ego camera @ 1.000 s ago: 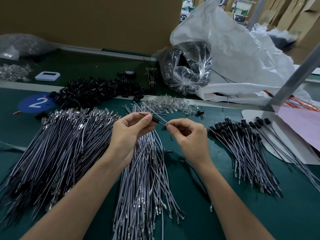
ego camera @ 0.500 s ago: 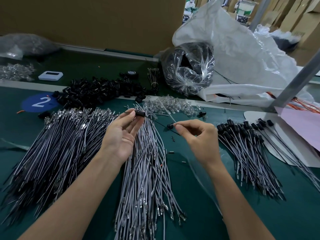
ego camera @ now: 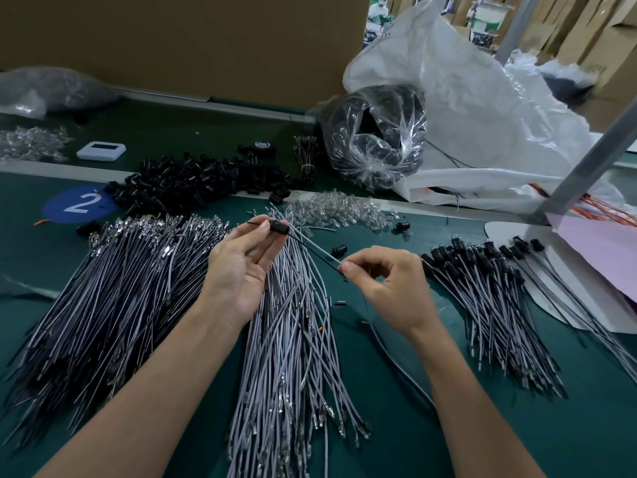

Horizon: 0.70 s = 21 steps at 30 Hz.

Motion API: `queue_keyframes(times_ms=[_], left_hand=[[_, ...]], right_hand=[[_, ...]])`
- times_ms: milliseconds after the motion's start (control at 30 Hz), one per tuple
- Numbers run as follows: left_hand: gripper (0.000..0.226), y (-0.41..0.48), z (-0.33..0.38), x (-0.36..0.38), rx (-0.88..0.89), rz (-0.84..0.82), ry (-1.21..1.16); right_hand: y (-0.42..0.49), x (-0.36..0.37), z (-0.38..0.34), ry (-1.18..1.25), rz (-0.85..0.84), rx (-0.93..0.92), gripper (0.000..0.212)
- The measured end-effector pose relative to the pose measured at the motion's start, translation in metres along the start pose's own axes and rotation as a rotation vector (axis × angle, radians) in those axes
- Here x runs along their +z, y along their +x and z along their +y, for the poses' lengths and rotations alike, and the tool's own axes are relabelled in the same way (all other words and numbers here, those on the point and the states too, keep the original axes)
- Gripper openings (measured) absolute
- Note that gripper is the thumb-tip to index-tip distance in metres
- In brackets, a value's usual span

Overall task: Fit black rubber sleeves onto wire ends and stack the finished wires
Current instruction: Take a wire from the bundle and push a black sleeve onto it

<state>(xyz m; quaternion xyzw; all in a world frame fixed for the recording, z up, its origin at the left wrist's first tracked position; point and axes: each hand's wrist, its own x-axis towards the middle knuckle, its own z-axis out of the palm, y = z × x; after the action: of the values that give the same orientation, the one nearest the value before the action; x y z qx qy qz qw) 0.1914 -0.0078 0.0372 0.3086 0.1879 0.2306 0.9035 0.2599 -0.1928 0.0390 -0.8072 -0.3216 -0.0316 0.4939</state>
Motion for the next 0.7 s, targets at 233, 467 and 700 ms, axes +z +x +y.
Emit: queue_keyframes(times_ms=[233, 467, 700], left_hand=[[0.014, -0.001, 0.000, 0.000, -0.012, 0.039, -0.019], [0.011, -0.002, 0.000, 0.003, -0.038, -0.039, -0.062], [0.019, -0.004, 0.006, 0.001, -0.056, -0.046, -0.197]], right_hand=[[0.001, -0.002, -0.001, 0.163, 0.148, 0.003, 0.015], [0.006, -0.009, -0.006, 0.912, 0.423, 0.231, 0.014], [0.008, -0.018, -0.001, 0.651, 0.362, 0.319, 0.019]])
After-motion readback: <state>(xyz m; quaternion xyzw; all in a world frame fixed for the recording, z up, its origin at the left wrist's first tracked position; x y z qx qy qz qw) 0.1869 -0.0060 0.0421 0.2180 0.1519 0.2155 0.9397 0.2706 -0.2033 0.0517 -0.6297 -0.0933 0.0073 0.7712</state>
